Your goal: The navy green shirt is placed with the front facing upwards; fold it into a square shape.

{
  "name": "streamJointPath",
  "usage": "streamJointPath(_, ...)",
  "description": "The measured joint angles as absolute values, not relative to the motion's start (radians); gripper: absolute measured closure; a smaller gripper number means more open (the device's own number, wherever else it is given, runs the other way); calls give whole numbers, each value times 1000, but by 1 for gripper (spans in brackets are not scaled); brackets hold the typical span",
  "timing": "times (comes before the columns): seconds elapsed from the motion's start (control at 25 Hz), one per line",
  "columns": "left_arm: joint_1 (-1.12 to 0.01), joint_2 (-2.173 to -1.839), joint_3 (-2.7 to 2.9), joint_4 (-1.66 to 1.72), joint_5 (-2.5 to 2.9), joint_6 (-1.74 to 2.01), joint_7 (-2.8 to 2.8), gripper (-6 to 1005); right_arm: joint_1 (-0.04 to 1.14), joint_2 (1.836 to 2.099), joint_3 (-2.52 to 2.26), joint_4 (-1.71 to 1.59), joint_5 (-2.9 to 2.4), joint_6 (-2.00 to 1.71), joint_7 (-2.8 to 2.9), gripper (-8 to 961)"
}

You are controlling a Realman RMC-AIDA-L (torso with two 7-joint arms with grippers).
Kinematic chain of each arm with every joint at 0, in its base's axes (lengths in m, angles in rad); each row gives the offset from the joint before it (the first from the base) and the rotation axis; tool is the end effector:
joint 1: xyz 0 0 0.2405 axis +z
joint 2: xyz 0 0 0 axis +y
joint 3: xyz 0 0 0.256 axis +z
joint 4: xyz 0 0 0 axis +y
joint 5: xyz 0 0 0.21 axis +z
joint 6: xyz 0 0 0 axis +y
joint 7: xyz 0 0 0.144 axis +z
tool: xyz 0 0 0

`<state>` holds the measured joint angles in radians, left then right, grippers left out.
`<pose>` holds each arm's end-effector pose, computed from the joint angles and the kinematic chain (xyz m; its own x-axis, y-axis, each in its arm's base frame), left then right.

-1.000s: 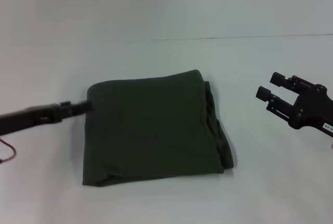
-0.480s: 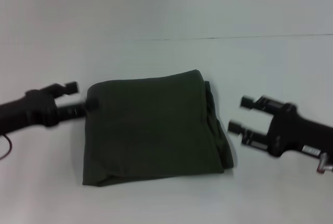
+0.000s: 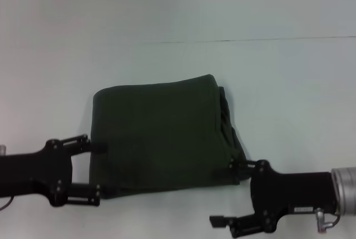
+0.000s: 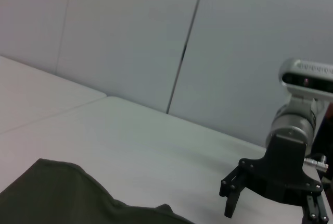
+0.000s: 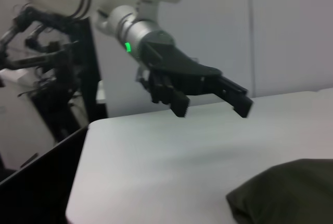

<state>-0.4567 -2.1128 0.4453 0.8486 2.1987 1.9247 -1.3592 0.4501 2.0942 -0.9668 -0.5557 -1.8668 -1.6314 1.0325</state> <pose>-0.2741 0.2771 0.0351 0.7973 0.3202 0.5117 0.3978 -0.9163 -0.0465 0.2581 0.2759 -0.0473 0.8616 -0.1210 -0.4930 -0.1615 -0.9860 -0.0403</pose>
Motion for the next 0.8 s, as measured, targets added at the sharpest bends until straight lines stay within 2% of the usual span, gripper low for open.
streamJointPath(0.24,-434,-2123,435,843,2207,1929,-1282,51,463,2098,-996,-548,-1861,-1633,1010,22)
streamJointPath(0.8,-435,-2126,442,833,2219,1922,-1263,51,477,2100,-998,-520,-1845,-1626,989,22)
